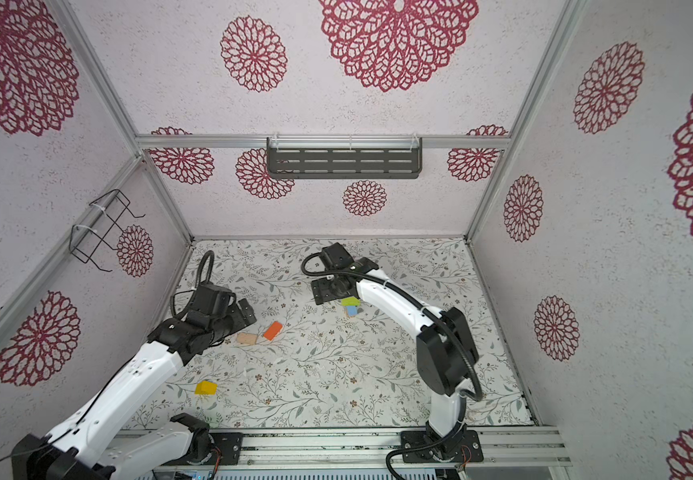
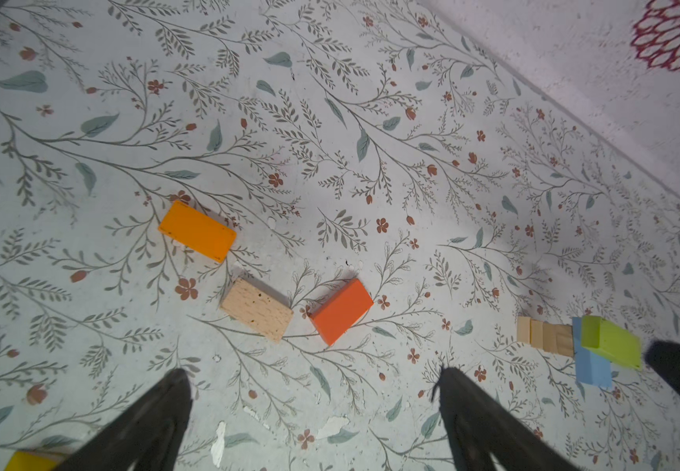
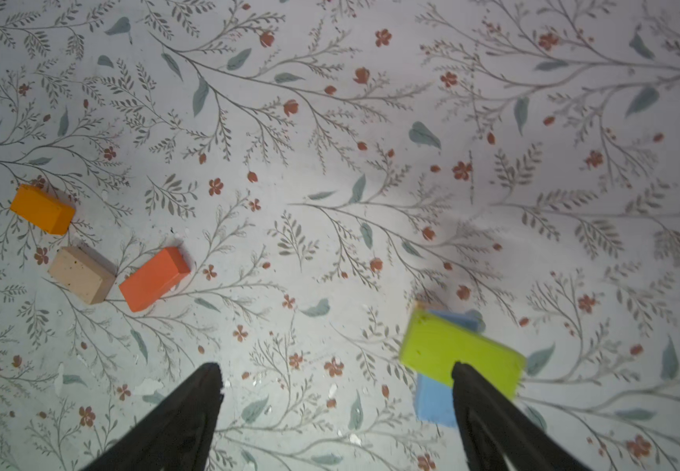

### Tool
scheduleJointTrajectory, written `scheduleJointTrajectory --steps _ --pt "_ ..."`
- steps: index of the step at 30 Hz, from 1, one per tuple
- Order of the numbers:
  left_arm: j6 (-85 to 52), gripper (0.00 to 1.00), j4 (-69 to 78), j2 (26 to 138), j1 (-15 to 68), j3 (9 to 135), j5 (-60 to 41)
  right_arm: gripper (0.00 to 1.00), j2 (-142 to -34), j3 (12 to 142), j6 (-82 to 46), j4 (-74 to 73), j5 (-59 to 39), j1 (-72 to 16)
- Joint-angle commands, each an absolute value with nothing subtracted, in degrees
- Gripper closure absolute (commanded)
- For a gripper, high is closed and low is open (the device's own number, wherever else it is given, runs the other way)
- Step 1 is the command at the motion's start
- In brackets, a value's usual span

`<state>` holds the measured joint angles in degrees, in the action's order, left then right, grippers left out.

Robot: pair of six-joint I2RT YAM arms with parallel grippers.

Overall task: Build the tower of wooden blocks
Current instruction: 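Grasp the red block with the right gripper while the left draws back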

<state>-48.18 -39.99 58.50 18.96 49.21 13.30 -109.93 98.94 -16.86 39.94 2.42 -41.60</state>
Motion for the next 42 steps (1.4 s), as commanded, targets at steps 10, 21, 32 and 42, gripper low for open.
scheduleJointTrajectory --steps 10,21,32,42 --pt "-48.69 0.03 -48.6 45.34 8.59 45.14 8.4 0.08 -129.6 121.67 -10.64 45.57 -1.62 -50.01" --pt "-46.68 0.03 -60.06 38.96 5.64 51.98 10.74 0.05 -134.73 122.18 -10.52 38.11 -2.91 -54.97" --pt "-42.56 0.03 -56.75 42.2 2.0 52.97 4.98 0.07 -135.75 120.28 -9.23 37.71 -0.07 -57.3" --pt "-41.22 0.03 -53.07 44.64 -0.18 52.12 0.85 0.09 -137.61 119.24 -8.71 38.23 -0.67 -57.39"
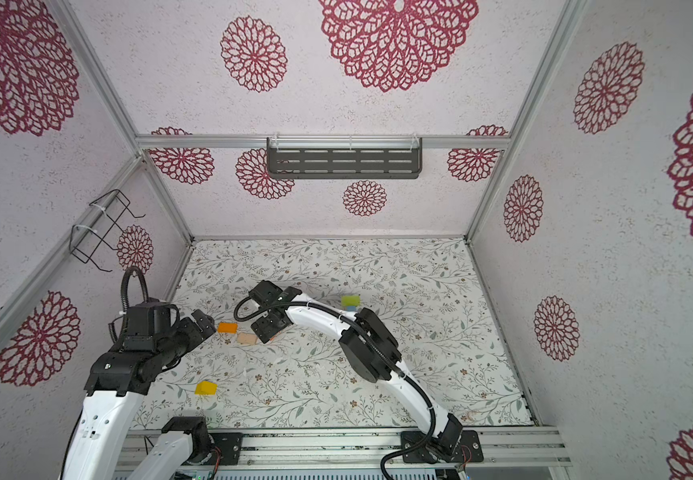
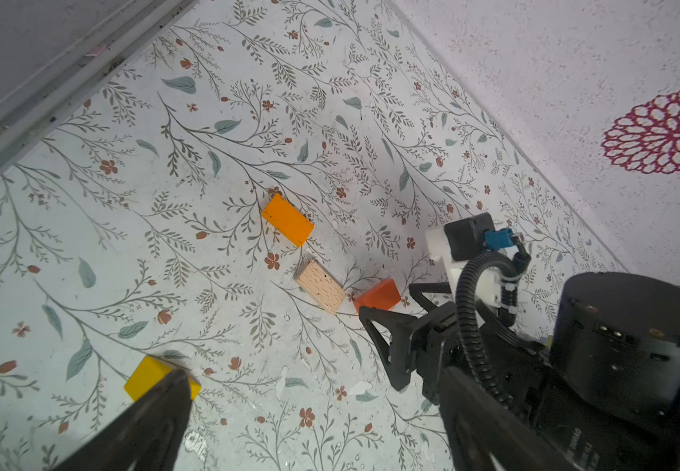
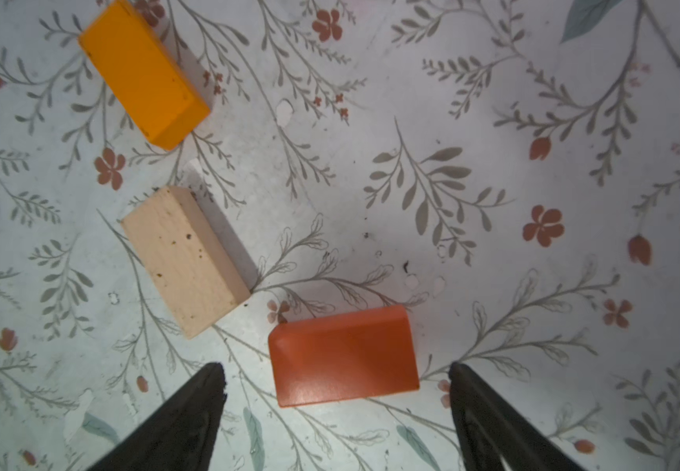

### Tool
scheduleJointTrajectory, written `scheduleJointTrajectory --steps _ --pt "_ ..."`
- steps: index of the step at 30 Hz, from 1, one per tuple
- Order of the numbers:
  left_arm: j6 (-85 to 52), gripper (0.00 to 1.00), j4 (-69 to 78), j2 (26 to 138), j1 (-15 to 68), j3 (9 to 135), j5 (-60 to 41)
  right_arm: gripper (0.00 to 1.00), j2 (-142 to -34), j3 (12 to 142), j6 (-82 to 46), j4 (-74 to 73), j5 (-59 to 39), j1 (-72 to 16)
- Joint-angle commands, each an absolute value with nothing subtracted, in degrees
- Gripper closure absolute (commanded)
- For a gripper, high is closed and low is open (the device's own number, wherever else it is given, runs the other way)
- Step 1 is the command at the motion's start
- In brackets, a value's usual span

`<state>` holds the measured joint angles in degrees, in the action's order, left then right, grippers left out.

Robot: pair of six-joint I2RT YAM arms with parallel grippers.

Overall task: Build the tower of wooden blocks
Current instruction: 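Grasp the red block with the right gripper while the left draws back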

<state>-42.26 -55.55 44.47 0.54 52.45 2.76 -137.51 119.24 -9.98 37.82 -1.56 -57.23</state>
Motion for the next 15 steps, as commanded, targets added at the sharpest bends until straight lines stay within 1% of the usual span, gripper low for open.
scheduleJointTrajectory --steps 1,7,15 --pt "-41.31 0.03 -52.86 44.67 -0.11 52.2 0.47 0.09 -137.77 119.2 -8.6 38.23 -0.61 -57.39" --pt "-41.68 0.03 -52.57 44.57 -0.26 52.38 0.09 0.09 -138.32 119.25 -8.32 38.36 -0.21 -57.41" --pt "-41.5 0.03 -53.33 43.87 -0.33 52.28 0.2 0.13 -138.84 119.3 -7.83 38.06 1.65 -57.79"
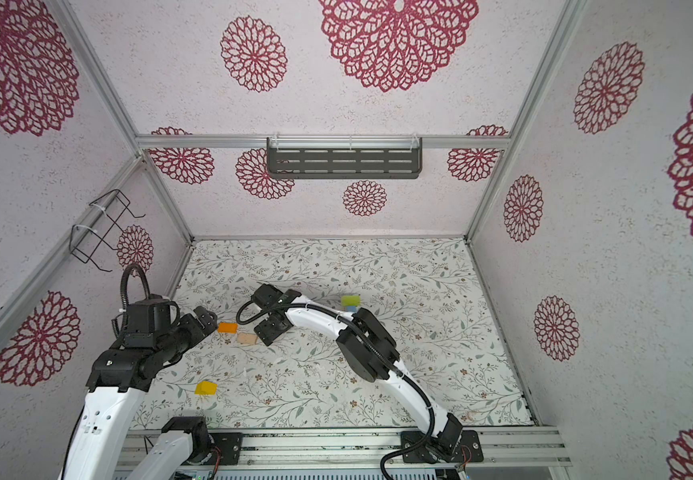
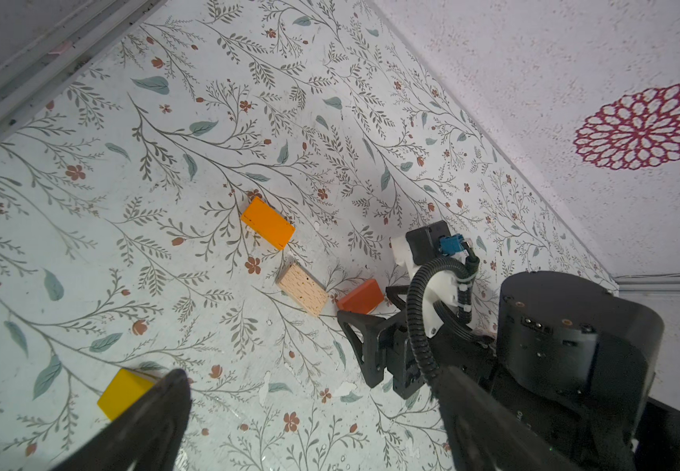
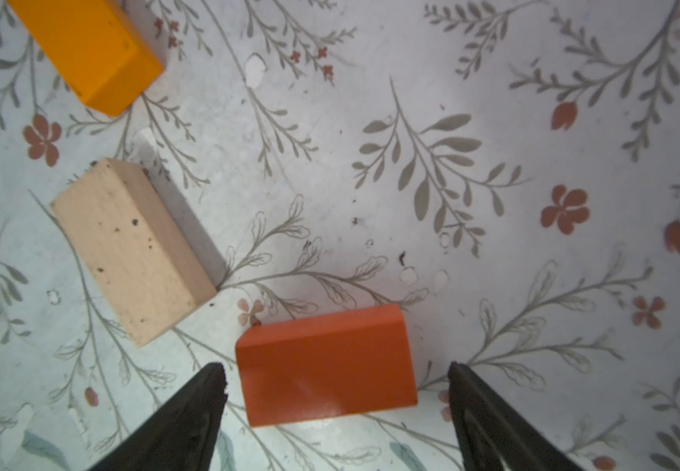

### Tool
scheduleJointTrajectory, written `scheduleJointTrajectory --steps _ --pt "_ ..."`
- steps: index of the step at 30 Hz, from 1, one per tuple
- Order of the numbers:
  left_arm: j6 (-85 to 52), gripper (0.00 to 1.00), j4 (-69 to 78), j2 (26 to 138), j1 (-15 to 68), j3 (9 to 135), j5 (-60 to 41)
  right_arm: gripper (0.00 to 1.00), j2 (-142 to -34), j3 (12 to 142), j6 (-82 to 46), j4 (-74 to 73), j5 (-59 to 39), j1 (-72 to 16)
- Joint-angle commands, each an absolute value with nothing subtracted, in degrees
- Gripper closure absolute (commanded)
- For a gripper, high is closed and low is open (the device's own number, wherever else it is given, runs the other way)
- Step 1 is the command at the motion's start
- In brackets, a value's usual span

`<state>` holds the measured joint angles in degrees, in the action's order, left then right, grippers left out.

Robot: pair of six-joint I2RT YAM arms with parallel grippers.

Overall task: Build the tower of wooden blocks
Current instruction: 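Grasp the red block with the right gripper while the left draws back, then lift the red block and carry it toward the green-topped stack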

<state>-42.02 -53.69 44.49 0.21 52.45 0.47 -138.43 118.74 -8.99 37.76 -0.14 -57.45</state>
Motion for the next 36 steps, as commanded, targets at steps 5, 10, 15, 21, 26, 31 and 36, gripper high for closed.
scheduleJointTrajectory --steps 5,10,15,21,26,31,36 --pt "-41.37 0.03 -54.99 42.68 -0.41 53.3 0.18 0.14 -139.59 120.08 -7.49 38.41 2.61 -58.16" --pt "-40.87 0.03 -56.76 41.69 -0.4 54.23 0.0 0.16 -140.25 120.63 -7.54 38.24 2.7 -58.48" --pt "-40.9 0.03 -58.15 40.96 -0.4 55.05 -0.49 0.19 -141.26 122.27 -7.56 38.83 3.42 -59.15" --pt "-40.72 0.03 -60.52 39.64 -0.45 56.25 -0.4 0.28 -140.84 122.65 -7.71 39.02 4.35 -59.36" --pt "-40.84 0.03 -62.38 39.03 -0.46 57.33 -1.82 0.37 -140.18 122.69 -8.86 39.95 5.1 -59.38" --pt "-40.36 0.03 -63.76 38.54 -0.42 59.44 -2.46 0.42 -138.34 122.42 -10.22 40.93 6.18 -59.39" --pt "-39.47 0.03 -64.59 38.11 -0.44 60.68 -4.83 0.44 -135.58 122.35 -11.66 42.36 8.22 -59.32"
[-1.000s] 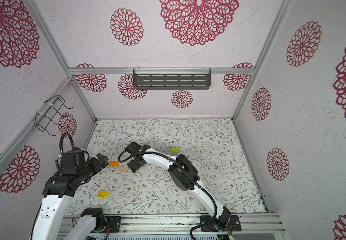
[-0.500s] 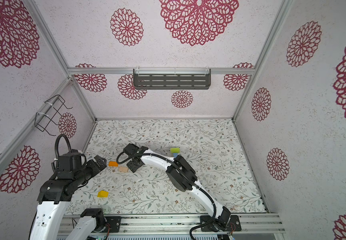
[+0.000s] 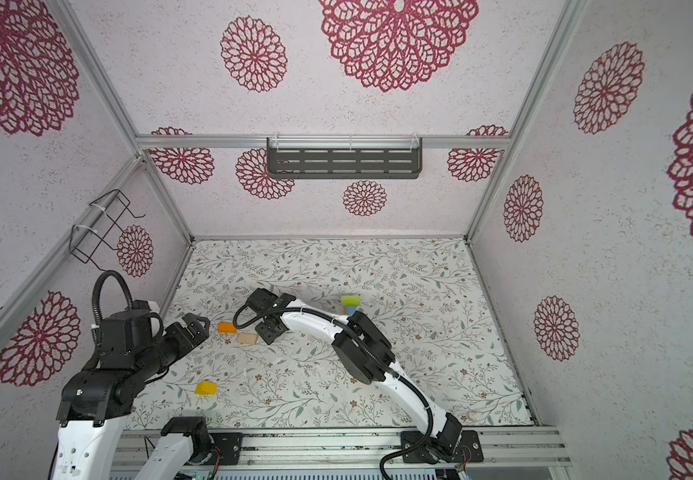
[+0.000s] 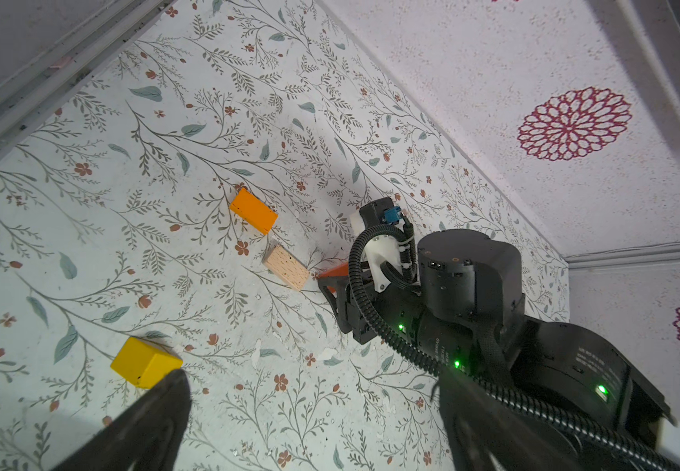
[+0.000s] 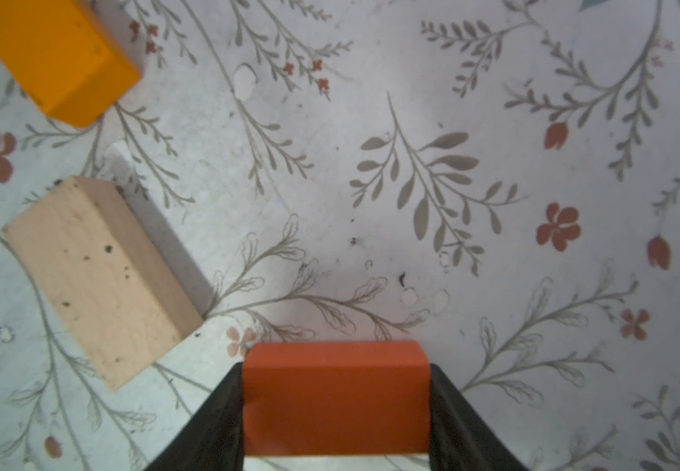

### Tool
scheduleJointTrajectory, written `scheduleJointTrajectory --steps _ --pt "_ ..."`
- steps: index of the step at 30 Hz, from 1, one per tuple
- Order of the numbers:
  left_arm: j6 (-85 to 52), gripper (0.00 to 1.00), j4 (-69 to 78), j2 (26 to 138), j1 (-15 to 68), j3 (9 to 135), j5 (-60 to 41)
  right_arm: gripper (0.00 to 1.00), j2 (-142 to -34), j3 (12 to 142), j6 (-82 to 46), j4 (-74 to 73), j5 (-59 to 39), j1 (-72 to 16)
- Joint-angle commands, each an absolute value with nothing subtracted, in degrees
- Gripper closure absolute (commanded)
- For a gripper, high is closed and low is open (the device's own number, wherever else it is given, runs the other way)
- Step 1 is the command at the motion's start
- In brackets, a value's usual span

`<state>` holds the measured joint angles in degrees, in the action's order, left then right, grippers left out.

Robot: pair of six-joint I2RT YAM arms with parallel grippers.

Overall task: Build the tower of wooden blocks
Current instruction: 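Lift the red block and carry it toward the green-topped stack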

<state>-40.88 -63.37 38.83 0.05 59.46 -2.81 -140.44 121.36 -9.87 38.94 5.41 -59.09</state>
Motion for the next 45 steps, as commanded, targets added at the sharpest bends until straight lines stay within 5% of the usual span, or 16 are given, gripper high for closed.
scheduleJointTrajectory --steps 1,18,31,45 --pt "-39.38 0.03 -64.69 37.86 -0.44 60.84 -5.28 0.44 -134.92 122.32 -11.97 42.69 8.63 -59.27" --pt "-41.32 0.02 -54.85 43.59 0.62 58.1 -12.4 0.43 -117.1 110.49 -16.97 47.09 10.58 -52.65" --pt "-44.55 0.03 -35.82 63.98 20.62 57.83 0.45 0.41 -101.58 94.01 -26.01 47.07 12.48 -42.53" --pt "-44.1 0.03 -30.67 68.46 22.85 53.5 0.12 0.41 -101.54 90.07 -31.61 45.52 12.74 -36.39"
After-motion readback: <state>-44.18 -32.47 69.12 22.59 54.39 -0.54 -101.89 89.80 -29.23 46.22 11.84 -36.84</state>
